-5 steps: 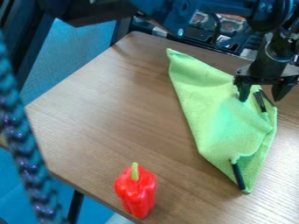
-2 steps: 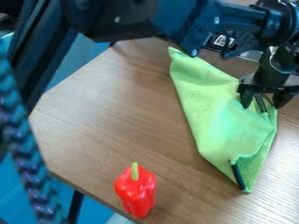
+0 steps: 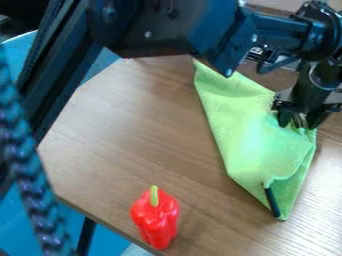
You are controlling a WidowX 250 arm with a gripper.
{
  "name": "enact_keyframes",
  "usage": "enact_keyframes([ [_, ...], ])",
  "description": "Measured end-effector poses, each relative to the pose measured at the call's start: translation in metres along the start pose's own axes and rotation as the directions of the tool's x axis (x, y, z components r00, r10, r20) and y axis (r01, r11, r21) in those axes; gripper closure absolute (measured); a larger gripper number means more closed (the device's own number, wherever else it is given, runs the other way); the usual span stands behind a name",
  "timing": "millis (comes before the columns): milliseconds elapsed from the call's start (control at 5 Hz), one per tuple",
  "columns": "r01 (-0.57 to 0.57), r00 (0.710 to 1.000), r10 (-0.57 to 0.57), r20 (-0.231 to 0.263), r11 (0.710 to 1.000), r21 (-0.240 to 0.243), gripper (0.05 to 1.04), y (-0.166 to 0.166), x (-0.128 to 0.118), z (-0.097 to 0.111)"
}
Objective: Unfold the cloth from top right to bottom left
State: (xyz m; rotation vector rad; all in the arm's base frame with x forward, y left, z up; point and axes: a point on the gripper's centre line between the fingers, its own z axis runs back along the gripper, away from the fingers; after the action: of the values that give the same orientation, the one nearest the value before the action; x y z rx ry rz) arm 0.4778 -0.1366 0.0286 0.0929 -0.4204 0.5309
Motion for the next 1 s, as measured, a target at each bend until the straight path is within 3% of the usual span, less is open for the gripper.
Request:
enact_keyframes([
  [200, -0.003, 1.0, 0.003, 0.011, 1.0, -0.004, 0.705, -0.001, 0.002, 0.001],
  [400, 0.003, 1.0, -0.003, 0.011, 1.0, -0.009, 0.918, 0.0, 0.0, -0.002],
  [600, -0.002, 1.0, 0.001, -0.01, 1.0, -0.031, 1.011, -0.001, -0.004, -0.003],
  [1000, -0.058, 0.998, 0.053, -0.038, 0.99, -0.132, 1.025, 0.012, 0.007, 0.021],
])
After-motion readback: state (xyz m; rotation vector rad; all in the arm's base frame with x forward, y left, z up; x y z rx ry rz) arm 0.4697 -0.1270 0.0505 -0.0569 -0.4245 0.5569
